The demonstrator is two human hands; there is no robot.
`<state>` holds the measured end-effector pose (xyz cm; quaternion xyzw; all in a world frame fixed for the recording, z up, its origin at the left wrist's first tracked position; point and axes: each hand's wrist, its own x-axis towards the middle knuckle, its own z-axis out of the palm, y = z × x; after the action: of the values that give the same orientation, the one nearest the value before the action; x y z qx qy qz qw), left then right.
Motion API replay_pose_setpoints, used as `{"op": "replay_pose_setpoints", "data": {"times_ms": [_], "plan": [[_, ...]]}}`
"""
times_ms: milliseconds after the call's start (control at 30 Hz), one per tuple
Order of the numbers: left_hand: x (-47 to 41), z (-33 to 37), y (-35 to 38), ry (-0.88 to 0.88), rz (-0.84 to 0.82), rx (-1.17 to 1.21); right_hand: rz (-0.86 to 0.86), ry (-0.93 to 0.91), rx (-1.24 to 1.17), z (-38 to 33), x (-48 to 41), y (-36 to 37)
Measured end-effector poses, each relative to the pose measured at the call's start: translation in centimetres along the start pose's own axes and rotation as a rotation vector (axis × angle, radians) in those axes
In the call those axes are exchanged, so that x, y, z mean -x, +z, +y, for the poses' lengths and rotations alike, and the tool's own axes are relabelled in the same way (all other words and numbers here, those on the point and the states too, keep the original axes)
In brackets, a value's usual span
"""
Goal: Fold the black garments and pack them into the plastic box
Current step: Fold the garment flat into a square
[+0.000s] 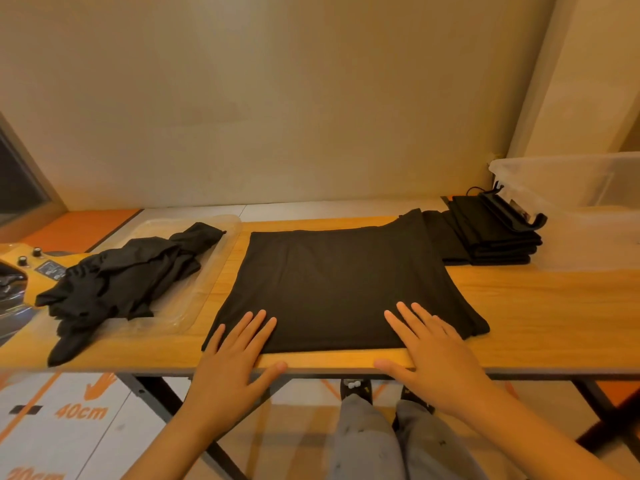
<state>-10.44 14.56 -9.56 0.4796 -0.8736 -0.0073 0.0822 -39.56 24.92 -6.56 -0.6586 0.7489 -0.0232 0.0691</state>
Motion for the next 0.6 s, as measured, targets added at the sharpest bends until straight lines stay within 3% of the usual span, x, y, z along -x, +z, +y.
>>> {"op": "replay_pose_setpoints", "data": {"times_ms": [167, 367, 600], "plan": [[1.9, -1.5, 0.5, 0.097, 0.120, -0.046, 0.023, 0.077, 0.091, 1.4, 0.6, -0.2], [3.9, -2.6, 0.8, 0.259, 0.454, -0.153, 0.345, -0.098, 0.144, 3.3, 2.7, 2.6], [4.8, -4.8, -0.5, 0.193, 0.337, -0.113, 0.452, -0.235, 0.229, 5.4, 4.0, 2.6]]}}
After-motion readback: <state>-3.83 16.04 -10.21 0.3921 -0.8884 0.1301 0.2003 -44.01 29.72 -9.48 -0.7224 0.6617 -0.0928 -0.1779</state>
